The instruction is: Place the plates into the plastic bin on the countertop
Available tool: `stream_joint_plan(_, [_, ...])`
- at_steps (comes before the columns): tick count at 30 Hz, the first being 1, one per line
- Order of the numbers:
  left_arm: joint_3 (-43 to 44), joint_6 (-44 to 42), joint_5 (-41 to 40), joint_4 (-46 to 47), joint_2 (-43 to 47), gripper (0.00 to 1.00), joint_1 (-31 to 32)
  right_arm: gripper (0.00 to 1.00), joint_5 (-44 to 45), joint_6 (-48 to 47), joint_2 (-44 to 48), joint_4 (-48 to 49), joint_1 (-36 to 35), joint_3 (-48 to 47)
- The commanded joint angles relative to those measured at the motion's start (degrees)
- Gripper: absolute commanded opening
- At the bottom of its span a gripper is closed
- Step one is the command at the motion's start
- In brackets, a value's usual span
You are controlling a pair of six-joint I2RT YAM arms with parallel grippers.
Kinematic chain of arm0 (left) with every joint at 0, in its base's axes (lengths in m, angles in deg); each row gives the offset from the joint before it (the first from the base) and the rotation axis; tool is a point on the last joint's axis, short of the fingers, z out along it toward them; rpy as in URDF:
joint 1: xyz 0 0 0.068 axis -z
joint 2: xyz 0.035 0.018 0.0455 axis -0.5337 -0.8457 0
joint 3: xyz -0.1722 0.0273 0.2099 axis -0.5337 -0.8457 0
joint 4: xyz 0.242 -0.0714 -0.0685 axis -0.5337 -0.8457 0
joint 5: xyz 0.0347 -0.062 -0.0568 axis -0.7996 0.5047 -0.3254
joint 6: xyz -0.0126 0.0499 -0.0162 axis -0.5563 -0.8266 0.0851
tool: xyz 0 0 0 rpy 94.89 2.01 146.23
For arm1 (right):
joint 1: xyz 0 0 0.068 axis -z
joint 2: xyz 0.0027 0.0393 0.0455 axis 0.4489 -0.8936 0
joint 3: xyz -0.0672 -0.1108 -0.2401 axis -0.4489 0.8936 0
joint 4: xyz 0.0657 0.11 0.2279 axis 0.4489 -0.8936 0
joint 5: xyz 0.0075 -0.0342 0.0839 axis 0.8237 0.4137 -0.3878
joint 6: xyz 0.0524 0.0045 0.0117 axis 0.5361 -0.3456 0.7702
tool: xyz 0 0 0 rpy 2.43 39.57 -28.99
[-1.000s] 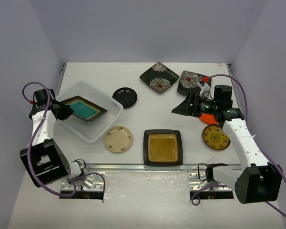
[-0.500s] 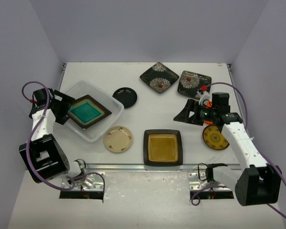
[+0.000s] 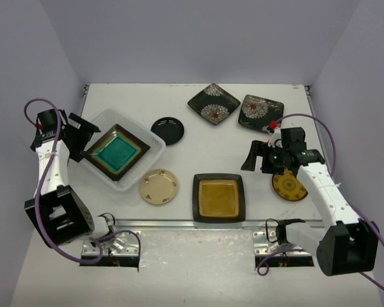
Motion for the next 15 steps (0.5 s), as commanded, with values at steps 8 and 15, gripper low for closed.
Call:
stream_joint_plan(8, [-9.0, -2.7, 21.0, 17.9, 28.0, 1.00, 5.3, 0.99, -8.9, 0.8, -5.2, 12.0, -0.3, 11.4])
stream_joint_plan(15, [-13.7, -6.1, 22.3, 18.6, 28.8, 1.00, 12.6, 0.83, -14.8, 6.1, -10.2, 25.6, -0.4, 20.7])
